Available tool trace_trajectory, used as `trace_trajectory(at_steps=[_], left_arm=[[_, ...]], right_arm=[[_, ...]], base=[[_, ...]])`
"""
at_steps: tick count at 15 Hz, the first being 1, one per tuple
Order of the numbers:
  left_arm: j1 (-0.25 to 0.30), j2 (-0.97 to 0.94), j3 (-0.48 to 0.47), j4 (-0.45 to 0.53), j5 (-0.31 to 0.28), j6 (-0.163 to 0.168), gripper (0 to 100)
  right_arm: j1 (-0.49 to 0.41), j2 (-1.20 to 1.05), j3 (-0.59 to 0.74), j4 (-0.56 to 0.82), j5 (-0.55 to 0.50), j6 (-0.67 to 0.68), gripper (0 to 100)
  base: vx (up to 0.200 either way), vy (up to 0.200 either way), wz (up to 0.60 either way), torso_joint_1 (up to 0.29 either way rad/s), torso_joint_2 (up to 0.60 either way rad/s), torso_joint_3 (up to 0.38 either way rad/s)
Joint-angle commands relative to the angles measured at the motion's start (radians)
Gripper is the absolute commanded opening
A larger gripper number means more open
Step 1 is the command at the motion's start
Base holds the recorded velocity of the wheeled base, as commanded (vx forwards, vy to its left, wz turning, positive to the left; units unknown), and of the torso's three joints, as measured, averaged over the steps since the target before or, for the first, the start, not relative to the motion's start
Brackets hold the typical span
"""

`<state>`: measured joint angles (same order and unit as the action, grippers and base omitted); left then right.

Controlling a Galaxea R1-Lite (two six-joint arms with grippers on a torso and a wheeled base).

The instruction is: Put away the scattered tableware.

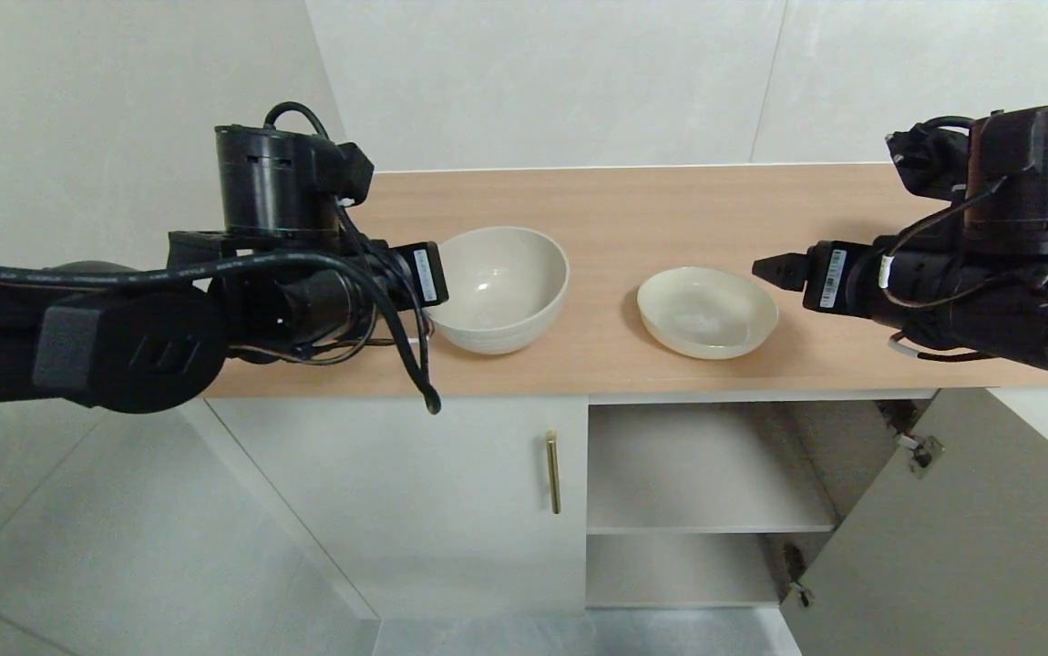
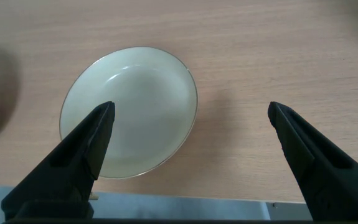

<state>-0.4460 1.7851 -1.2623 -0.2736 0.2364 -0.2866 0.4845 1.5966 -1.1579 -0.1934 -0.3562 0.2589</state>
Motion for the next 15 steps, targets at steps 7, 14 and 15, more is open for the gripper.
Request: trace_trajectory(at_steps=[7, 14, 15], left_arm=[[-0.022, -0.130, 0.055, 0.001, -0.009, -0.020, 0], [-0.033, -0.158, 0.075, 0.001, -0.011, -0.019, 0], [-0.034, -0.162, 0.077, 0.001, -0.011, -0.019, 0]], right_arm=[[0.000, 0.079, -0.020, 0.005, -0.064, -0.004, 100], [0.000, 0.163, -0.040, -0.001, -0.086, -0.001, 100], [0.000, 0.164, -0.040, -0.003, -0.086, -0.001, 100]], base=[[0.000, 0.000, 0.00, 0.000, 0.00, 0.000], [0.000, 0.000, 0.00, 0.000, 0.00, 0.000], [0.000, 0.000, 0.00, 0.000, 0.00, 0.000]])
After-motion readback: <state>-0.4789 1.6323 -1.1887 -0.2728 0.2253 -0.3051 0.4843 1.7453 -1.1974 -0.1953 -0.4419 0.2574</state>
